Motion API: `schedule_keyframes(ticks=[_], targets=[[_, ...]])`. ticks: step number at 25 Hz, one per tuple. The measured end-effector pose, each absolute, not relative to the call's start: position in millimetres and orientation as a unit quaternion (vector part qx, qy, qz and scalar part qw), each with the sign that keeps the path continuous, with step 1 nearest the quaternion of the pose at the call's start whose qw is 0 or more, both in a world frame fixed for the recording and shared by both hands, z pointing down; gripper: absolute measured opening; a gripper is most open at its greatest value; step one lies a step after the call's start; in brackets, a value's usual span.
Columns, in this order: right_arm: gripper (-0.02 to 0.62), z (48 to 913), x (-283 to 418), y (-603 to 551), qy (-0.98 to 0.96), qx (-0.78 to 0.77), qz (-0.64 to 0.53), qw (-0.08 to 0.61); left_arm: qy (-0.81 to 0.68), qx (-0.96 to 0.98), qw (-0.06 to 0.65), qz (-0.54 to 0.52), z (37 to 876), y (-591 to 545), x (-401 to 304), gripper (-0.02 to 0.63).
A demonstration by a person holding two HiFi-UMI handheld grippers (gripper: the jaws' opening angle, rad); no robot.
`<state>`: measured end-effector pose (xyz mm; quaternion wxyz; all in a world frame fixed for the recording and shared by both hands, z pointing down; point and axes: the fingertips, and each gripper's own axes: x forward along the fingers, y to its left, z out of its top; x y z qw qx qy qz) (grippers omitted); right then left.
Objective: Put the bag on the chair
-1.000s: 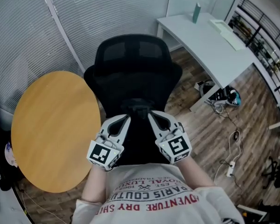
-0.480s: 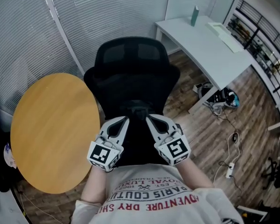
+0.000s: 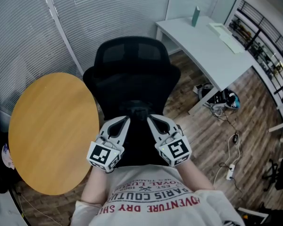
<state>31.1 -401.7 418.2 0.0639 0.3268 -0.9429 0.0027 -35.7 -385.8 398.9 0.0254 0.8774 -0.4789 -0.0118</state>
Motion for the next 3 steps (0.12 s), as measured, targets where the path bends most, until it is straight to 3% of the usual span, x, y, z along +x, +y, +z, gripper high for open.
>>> schedule_keyframes(ticks=[3], targets=[[0.026, 418.0, 31.6, -401.8, -0.943, 0.328, 0.004, 0.061, -0.476, 0.879, 0.026, -0.011, 398.2, -385.1, -34.8, 0.028]])
